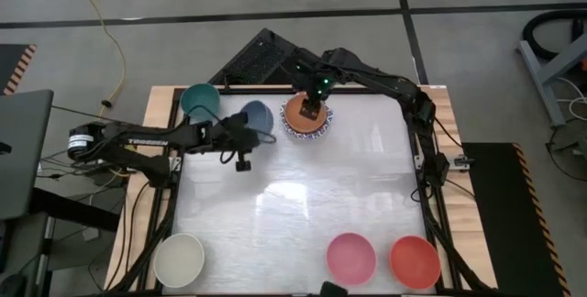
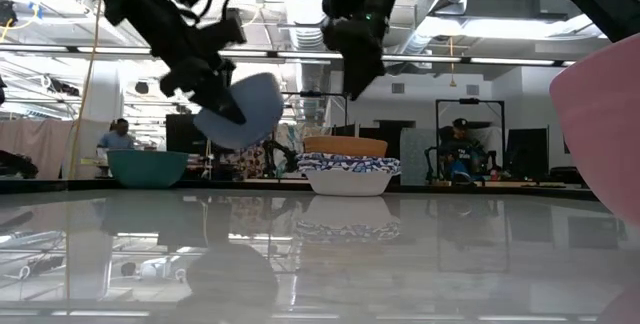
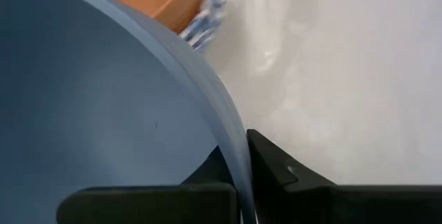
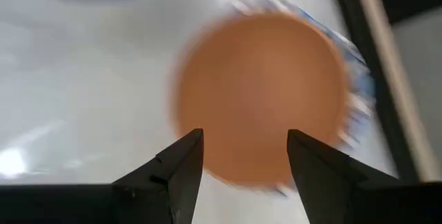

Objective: Nest bowls inside each other
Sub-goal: Stack the blue bowl on top of the brown bowl

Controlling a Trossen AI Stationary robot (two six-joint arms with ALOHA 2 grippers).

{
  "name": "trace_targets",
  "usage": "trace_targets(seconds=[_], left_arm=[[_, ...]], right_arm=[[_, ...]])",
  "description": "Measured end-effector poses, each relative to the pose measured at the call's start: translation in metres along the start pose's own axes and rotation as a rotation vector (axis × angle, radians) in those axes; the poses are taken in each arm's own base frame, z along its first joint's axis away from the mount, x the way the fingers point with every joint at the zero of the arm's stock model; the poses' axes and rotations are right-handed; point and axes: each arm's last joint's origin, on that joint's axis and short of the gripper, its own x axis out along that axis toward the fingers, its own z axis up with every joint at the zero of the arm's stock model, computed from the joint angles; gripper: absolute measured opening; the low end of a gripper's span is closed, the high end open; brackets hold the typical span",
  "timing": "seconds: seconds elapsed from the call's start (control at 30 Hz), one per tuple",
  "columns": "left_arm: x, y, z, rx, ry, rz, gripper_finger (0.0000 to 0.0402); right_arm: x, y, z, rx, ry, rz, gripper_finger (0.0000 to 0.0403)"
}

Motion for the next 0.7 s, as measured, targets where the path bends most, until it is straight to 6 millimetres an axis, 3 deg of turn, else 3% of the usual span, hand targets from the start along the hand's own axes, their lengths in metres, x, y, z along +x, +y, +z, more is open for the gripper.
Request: trace_targets(seconds=[0.2,0.37,0.7], left_arm=[[-0.01,-0.036,0.012,0.323,-0.095,-0.146,0.0],[-0.019,-0.059,0.019,0.504,-0.136,-0.139,0.0],[-0.012,-0.073,0.017,0.686,-0.019,0.048,0.0]], right_arm=[[-0.006,0.014,0.005,-0.161,-0.09,0.208,0.0228],[-0.014,0.044,0.004,-0.313,-0.127,0.291,0.0228],[-0.011,0.087,0.006,-0.216,-0.117,-0.151,0.0228]])
